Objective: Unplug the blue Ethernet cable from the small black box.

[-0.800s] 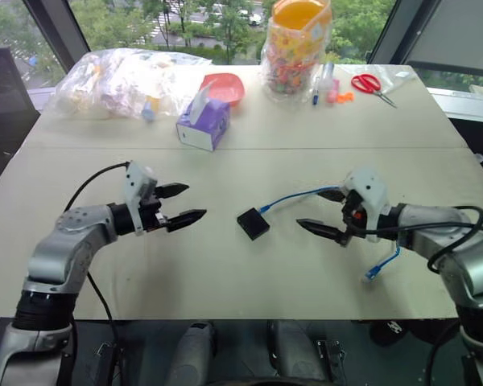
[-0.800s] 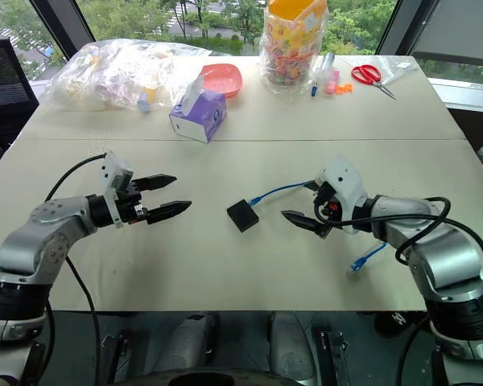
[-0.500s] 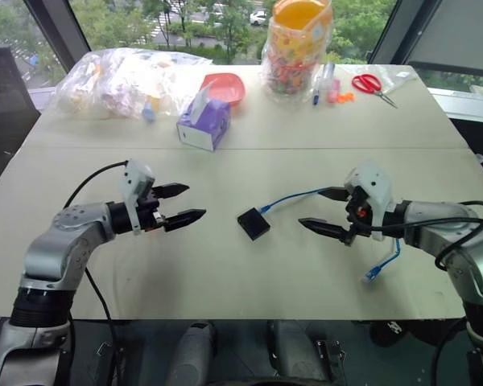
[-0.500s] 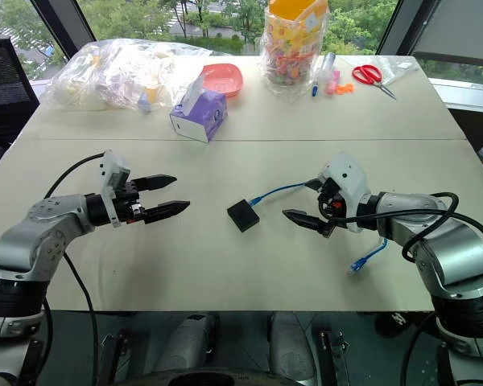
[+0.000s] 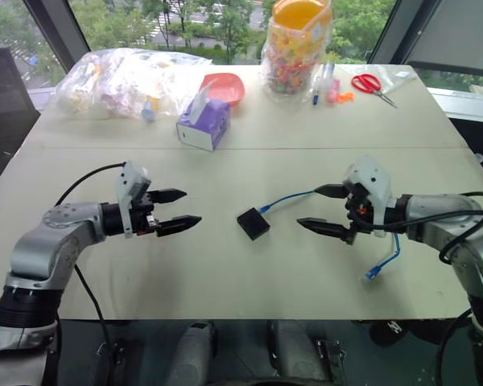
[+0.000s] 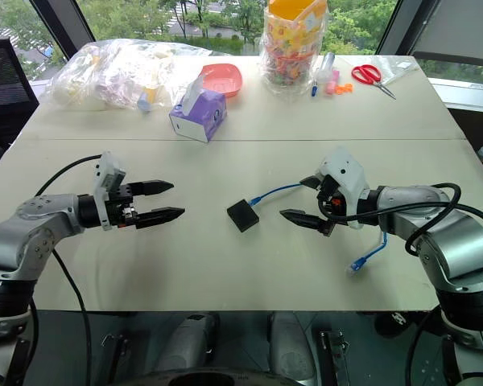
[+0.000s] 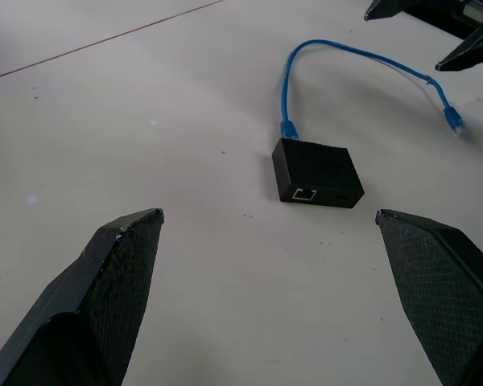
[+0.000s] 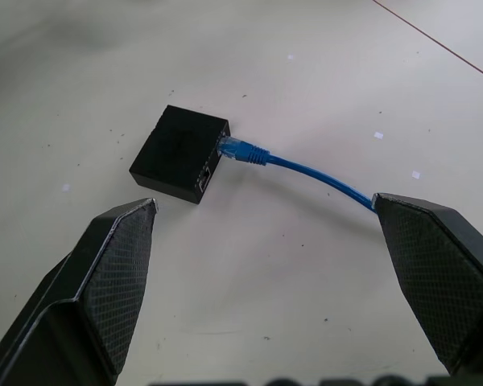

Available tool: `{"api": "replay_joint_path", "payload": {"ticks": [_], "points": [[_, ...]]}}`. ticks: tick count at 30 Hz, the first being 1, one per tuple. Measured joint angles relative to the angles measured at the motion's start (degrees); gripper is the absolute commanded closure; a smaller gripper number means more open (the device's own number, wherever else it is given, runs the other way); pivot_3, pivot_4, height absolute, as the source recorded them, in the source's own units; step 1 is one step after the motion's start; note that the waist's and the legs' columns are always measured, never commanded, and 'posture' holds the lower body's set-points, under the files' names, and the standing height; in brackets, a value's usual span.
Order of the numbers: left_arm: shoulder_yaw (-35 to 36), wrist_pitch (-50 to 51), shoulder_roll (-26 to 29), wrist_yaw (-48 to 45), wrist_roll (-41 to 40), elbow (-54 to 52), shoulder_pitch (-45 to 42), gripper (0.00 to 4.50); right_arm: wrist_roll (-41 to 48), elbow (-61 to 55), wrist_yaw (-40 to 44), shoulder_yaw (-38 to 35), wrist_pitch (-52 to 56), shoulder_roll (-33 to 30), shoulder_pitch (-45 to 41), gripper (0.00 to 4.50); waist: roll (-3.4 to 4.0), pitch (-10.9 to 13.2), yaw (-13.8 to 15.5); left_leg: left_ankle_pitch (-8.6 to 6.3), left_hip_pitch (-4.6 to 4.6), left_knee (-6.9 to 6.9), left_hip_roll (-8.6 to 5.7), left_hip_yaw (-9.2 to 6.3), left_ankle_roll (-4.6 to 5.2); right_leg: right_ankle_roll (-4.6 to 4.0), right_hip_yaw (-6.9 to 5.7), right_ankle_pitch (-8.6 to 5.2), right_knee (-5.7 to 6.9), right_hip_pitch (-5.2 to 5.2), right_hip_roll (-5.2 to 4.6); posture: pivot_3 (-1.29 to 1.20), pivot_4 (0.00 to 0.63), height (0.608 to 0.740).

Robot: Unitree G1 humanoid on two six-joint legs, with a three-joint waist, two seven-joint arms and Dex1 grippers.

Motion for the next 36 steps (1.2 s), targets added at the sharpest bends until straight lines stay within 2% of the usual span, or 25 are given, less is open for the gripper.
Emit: {"api": "replay_joint_path", "payload": {"ticks": [7,13,17,22,29,36], "points": [[-0.34,0.65,0.06,-1.68,-0.64,1.56,-3.3,0.06,-0.09,1.99,2.36,1.99,0.04,-1.53,-5.38,0.0,0.0,0.0,-0.1,0.0,-0.01,0.19,0.0,0.0,0.0,0.0,0.0,0.01,0.09,0.02,0.01,0.0,0.15,0.74],[-1.49,-2.2,-1.09,-2.32,1.71,5.07,-5.98,0.06,-2.73,9.39,6.4,8.25,-3.93,-1.08,-16.26,0.0,0.03,0.02,-0.25,-0.01,-0.02,0.29,0.0,0.04,0.01,-0.02,0.0,0.03,0.13,0.02,0.01,0.0,0.15,0.74],[-2.86,-3.79,-2.52,-2.18,3.11,5.43,-5.87,0.06,-7.31,15.33,9.98,14.3,-8.42,-0.78,-20.41,0.0,0.02,0.01,-0.15,-0.02,-0.08,0.33,0.0,0.04,0.03,0.0,0.0,0.03,0.12,-0.02,0.0,0.0,0.15,0.74],[-3.12,-3.93,-4.75,-0.71,3.13,4.82,-6.17,0.06,-15.38,28.59,16.4,22.85,-17.01,3.23,-28.99,0.0,0.02,0.02,-0.47,-0.02,-0.11,0.42,0.0,0.06,0.03,0.01,0.0,0.04,0.2,-0.06,0.01,0.0,0.15,0.74],[-2.64,-3.78,-4.73,1.29,3.06,1.97,-2.68,0.06,-28.05,46.98,21.11,31.82,-31.99,9.95,-33.41,0.0,0.03,0.02,-0.47,-0.02,-0.12,0.53,-0.01,0.06,0.03,0.01,0.01,0.05,0.36,-0.12,0.01,0.0,0.15,0.74],[-0.77,-2.6,-4.56,3.73,2.35,-1.7,-0.15,0.06,-35.44,58.32,23.1,33.58,-42.83,14.9,-35.71,0.0,0.04,0.02,-0.47,-0.02,-0.12,0.6,-0.03,0.06,0.03,0.01,0.03,0.06,0.46,-0.12,0.0,0.0,0.15,0.74]]}}
